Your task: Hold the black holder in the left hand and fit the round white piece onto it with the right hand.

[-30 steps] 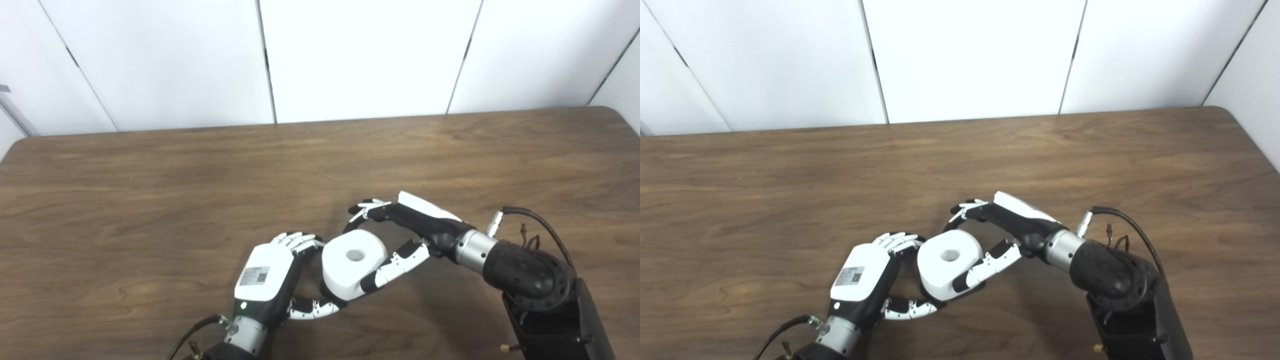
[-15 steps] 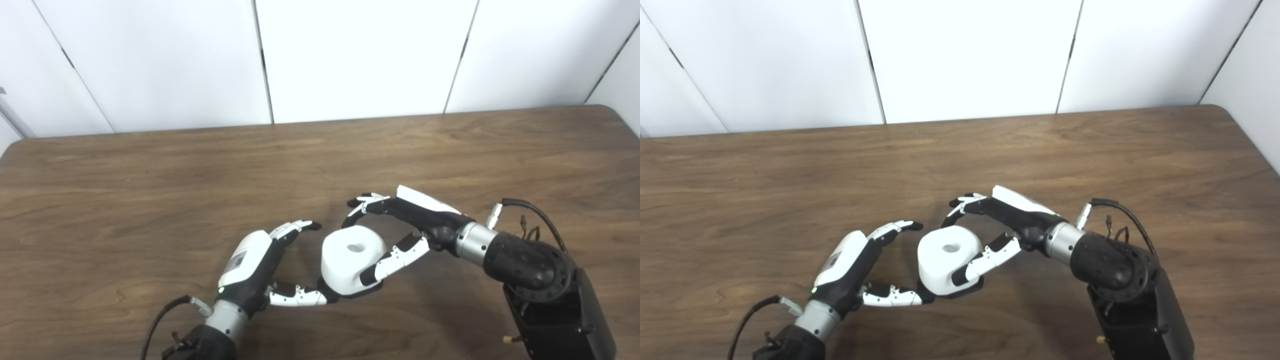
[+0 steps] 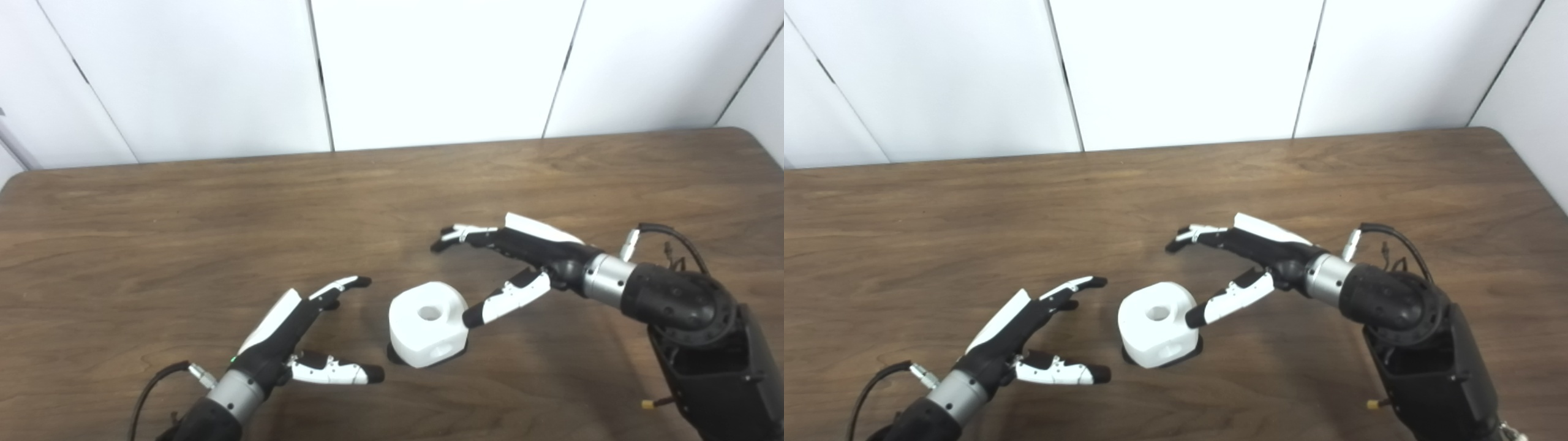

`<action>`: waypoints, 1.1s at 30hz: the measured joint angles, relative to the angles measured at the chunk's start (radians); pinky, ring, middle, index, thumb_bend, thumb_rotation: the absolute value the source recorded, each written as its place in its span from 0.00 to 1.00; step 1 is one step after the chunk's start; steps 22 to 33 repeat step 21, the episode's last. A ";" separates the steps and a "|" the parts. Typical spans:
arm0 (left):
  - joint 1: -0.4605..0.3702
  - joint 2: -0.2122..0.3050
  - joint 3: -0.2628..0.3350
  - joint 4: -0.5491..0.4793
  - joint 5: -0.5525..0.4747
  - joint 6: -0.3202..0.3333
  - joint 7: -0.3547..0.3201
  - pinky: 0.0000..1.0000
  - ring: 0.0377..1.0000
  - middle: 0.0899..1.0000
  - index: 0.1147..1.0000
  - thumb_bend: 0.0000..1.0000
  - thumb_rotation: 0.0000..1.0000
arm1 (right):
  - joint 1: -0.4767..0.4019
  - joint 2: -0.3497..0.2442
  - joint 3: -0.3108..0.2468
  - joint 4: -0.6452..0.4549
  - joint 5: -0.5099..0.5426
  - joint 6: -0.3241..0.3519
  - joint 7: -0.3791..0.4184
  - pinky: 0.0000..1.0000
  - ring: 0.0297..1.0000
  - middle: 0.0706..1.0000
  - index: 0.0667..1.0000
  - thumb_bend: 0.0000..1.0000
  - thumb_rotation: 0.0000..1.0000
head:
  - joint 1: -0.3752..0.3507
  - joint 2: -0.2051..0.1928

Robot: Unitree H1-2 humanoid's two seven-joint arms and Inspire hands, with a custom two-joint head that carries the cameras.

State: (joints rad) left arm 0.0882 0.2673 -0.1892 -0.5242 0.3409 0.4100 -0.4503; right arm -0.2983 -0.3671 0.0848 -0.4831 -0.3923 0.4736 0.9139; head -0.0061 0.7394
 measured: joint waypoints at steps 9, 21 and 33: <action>0.015 0.036 0.046 -0.012 -0.069 0.014 0.005 0.93 0.96 0.94 0.90 1.00 0.28 | -0.027 -0.077 -0.052 0.024 0.111 0.000 0.015 1.00 1.00 1.00 0.93 1.00 0.60 | 0.003 -0.006; 0.122 -0.004 0.230 -0.007 -0.187 -0.043 0.147 0.91 0.93 0.93 0.88 0.76 0.36 | 0.065 -0.084 -0.139 0.039 0.196 0.000 -0.100 0.99 1.00 0.99 0.94 0.79 0.99 | 0.003 -0.012; 0.122 -0.004 0.230 -0.007 -0.187 -0.043 0.147 0.91 0.93 0.93 0.88 0.76 0.36 | 0.065 -0.084 -0.139 0.039 0.196 0.000 -0.100 0.99 1.00 0.99 0.94 0.79 0.99 | 0.003 -0.012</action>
